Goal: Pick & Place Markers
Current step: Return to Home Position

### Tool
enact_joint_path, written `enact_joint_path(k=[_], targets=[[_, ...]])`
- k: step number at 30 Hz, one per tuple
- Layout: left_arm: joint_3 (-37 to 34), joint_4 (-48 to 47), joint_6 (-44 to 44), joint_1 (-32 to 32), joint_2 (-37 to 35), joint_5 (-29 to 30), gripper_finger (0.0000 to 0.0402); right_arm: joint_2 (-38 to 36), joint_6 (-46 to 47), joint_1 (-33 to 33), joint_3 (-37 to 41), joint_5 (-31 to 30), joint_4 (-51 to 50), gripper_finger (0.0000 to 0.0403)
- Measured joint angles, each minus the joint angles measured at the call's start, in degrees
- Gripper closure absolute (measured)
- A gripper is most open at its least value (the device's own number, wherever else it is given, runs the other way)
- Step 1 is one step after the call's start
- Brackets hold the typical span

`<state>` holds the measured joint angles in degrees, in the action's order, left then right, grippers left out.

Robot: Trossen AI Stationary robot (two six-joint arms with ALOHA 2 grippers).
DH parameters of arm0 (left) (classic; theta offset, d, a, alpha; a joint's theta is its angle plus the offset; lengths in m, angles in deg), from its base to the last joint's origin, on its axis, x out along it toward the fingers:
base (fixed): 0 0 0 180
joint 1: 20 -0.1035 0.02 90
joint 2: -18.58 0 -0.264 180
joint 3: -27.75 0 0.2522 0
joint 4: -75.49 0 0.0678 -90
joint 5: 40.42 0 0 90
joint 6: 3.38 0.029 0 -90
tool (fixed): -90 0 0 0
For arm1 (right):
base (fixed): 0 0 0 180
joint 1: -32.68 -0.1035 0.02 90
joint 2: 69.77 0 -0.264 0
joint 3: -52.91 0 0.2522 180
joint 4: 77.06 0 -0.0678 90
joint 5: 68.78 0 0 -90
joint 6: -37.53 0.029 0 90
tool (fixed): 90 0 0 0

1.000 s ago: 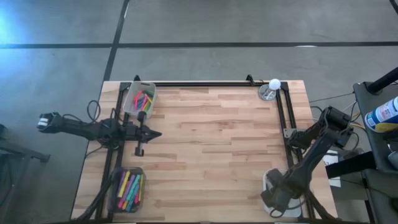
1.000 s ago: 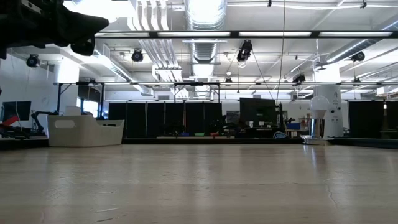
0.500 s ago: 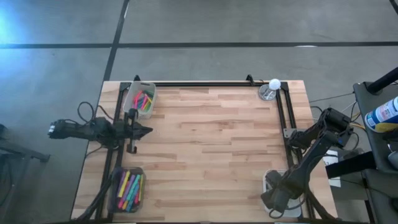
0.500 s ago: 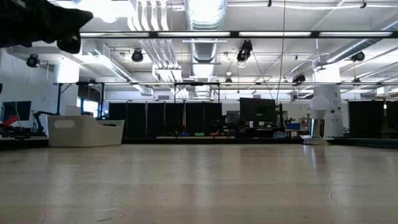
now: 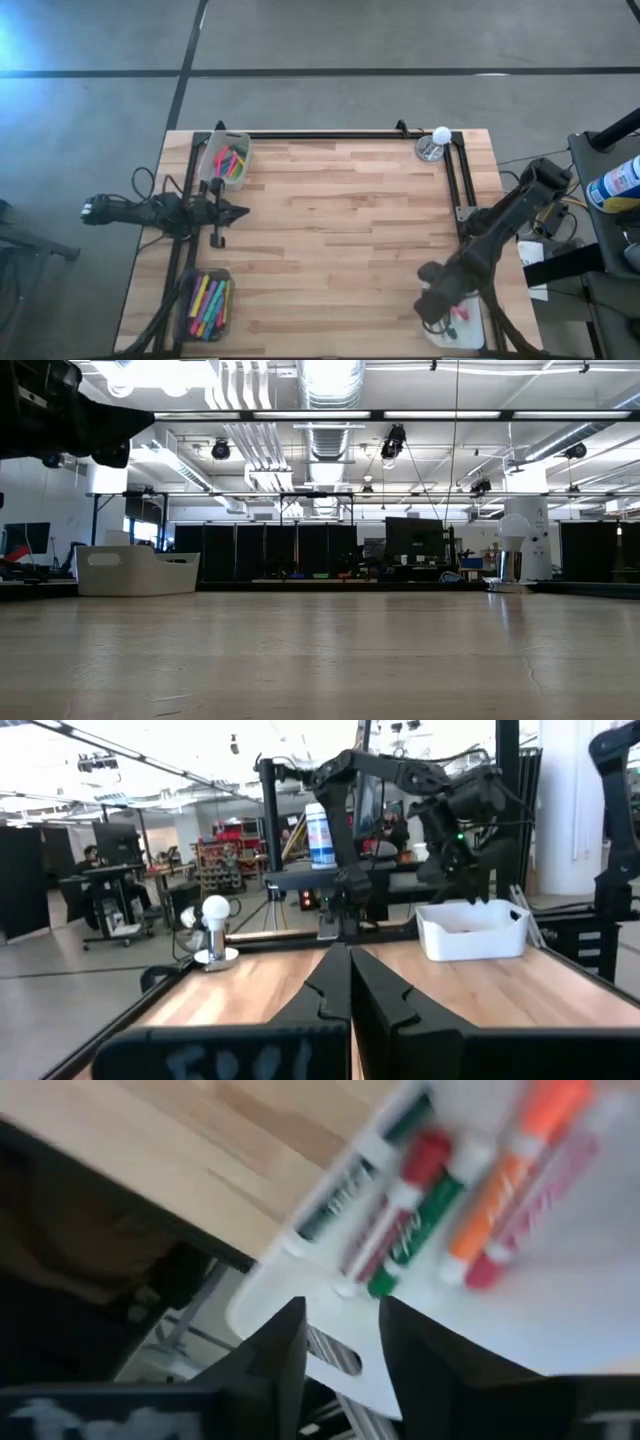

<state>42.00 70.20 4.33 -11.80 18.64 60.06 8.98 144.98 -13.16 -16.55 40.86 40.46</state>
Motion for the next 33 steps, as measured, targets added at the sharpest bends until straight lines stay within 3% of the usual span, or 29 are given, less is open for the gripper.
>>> enact_joint_path(k=[6, 12, 17, 22, 27, 33], targets=[[-0.02, 0.15, 0.15, -0.02, 0.0, -0.07, 0.0401, -1.39, -20.08, 8.27, -0.08, -2.1, 0.43, 0.0317], [-0.04, 0.48, 0.46, -0.02, 0.0, -0.07, 0.0401, -0.31, -50.81, 19.66, -0.08, -5.24, 9.56, 0.0358], [-0.07, 0.46, 0.95, -0.07, 0.0, -0.09, 0.0401, 1.69, -79.95, 30.3, 1.37, -5.26, 26.46, 0.0389], [-0.05, -1.24, 0.3, -0.28, 0.0, -0.11, 0.0401, 6.19, -104.1, 39.46, 7.22, -4.87, 54.43, 0.0394], [0.85, -4.07, -0.11, -1.72, 0.0, -0.85, 0.0401, 11.23, -109.65, 46.46, 16.02, 0.02, 83.75, 0.0394], [0.52, -3.88, -0.28, -5.46, 0.0, -2.12, 0.0402, 11.77, -111.41, 50.35, 27.87, -0.11, 103.35, 0.0394]])
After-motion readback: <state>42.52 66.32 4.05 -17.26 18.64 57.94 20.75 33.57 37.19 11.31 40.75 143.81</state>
